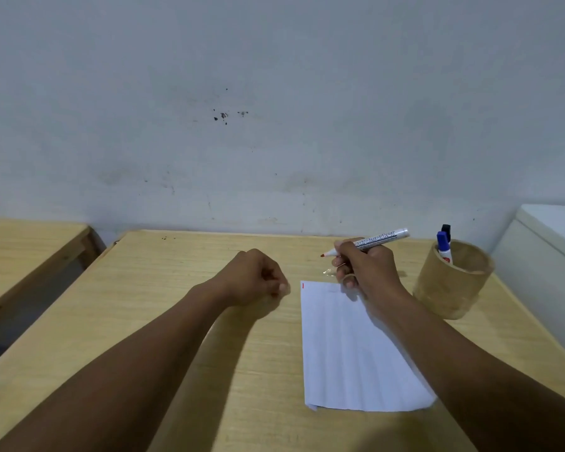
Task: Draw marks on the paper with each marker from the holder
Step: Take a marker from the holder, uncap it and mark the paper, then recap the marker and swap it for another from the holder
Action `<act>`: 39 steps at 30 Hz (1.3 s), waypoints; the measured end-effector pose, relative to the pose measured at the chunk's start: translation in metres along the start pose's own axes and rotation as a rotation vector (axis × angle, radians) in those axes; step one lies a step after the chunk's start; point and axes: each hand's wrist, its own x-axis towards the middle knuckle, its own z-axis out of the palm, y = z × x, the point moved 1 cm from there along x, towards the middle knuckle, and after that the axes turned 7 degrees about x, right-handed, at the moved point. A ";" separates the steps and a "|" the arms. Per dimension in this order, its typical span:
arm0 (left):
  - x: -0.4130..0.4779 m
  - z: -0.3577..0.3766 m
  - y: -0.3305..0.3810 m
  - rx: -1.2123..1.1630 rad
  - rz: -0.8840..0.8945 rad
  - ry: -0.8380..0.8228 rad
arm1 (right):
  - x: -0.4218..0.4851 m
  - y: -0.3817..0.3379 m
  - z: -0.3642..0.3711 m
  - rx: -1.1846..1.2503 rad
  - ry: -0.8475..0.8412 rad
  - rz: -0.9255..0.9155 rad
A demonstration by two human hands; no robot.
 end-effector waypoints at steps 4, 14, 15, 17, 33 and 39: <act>0.006 -0.009 0.009 -0.096 -0.004 0.139 | -0.003 -0.030 -0.004 0.040 -0.065 0.002; -0.013 -0.017 -0.002 0.241 -0.109 -0.182 | -0.014 -0.038 -0.020 -0.017 -0.166 0.084; -0.014 -0.015 -0.004 0.223 -0.100 -0.177 | -0.015 -0.035 -0.019 -0.030 -0.181 0.089; -0.018 -0.015 -0.006 0.207 -0.071 -0.160 | -0.019 -0.031 -0.014 -0.070 -0.215 0.094; 0.005 -0.036 0.071 -0.541 0.078 0.053 | -0.023 -0.057 -0.015 0.100 -0.151 0.079; 0.019 -0.035 0.102 -0.565 0.151 0.023 | -0.027 -0.071 -0.032 0.158 -0.116 0.039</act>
